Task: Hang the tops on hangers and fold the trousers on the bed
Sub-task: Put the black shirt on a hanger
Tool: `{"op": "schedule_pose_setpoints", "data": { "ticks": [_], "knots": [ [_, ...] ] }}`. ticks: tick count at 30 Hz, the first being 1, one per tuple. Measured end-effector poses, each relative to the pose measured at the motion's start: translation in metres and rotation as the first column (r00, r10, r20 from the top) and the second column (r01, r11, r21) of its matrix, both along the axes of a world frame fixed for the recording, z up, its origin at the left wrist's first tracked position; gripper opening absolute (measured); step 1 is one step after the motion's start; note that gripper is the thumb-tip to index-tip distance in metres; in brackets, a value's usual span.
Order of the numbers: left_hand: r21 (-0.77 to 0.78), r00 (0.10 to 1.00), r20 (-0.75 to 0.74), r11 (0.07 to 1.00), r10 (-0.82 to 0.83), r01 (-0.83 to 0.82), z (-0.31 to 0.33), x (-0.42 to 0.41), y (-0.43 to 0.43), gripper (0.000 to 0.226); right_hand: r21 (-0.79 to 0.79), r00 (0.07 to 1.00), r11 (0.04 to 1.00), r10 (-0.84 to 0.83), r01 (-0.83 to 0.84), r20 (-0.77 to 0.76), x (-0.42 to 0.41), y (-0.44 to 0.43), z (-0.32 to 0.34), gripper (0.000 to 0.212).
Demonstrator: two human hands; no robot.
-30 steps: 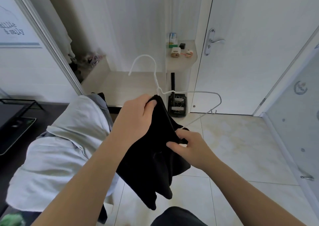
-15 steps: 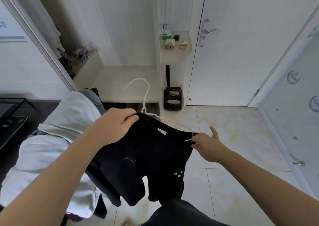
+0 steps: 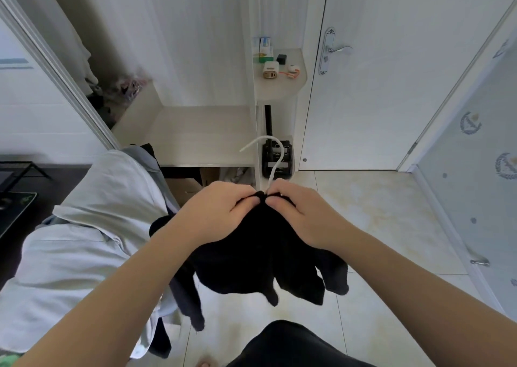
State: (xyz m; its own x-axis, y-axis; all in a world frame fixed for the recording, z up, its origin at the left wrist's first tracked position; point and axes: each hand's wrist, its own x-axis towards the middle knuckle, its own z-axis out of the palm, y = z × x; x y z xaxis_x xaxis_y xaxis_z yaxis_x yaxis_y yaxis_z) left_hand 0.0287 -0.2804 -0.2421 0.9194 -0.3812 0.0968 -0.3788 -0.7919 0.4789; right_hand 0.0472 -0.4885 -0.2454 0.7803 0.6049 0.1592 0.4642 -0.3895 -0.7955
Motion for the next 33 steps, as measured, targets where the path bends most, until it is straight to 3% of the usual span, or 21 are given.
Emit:
{"op": "schedule_pose_setpoints", "data": {
  "ticks": [4,7,9,14,19,23,29,33],
  "knots": [
    [-0.048,0.998,0.041,0.998,0.042,-0.04,0.008,0.002,0.027,0.019,0.102,0.978,0.982,-0.145,0.161,-0.152,0.014,-0.028,0.004,0.012],
    [-0.09,0.992,0.044,0.99,0.115,-0.111,0.012,0.003,0.047,0.021,0.17,0.952,0.963,-0.163,0.211,-0.261,0.028,-0.052,0.011,0.008],
    [-0.09,0.991,0.063,0.989,0.121,-0.115,0.011,0.004,0.05,0.019,0.092,0.957,0.978,-0.161,0.188,-0.242,0.034,-0.057,0.017,0.007],
    [-0.108,0.991,0.112,0.992,0.078,-0.066,0.012,0.007,0.037,0.016,-0.039,0.973,0.995,-0.098,0.092,-0.208,0.04,-0.049,0.034,0.03],
    [-0.143,0.983,0.146,0.986,0.109,-0.088,0.012,0.011,0.035,0.023,-0.027,0.982,0.995,-0.102,0.099,-0.158,0.047,-0.051,0.043,0.036],
    [-0.142,0.967,0.187,0.979,0.171,-0.146,0.001,0.011,0.041,0.014,0.036,0.977,0.991,-0.124,0.132,-0.174,0.048,-0.052,0.045,0.036],
    [-0.126,0.81,0.415,0.908,0.415,-0.401,-0.027,0.004,0.058,0.028,0.028,0.971,0.984,-0.167,0.174,-0.173,0.052,-0.061,0.046,0.036],
    [-0.167,0.824,0.364,0.901,0.434,-0.401,-0.032,0.001,0.052,0.028,0.072,0.969,0.982,-0.16,0.175,-0.186,0.053,-0.061,0.042,0.037]
  ]
}}
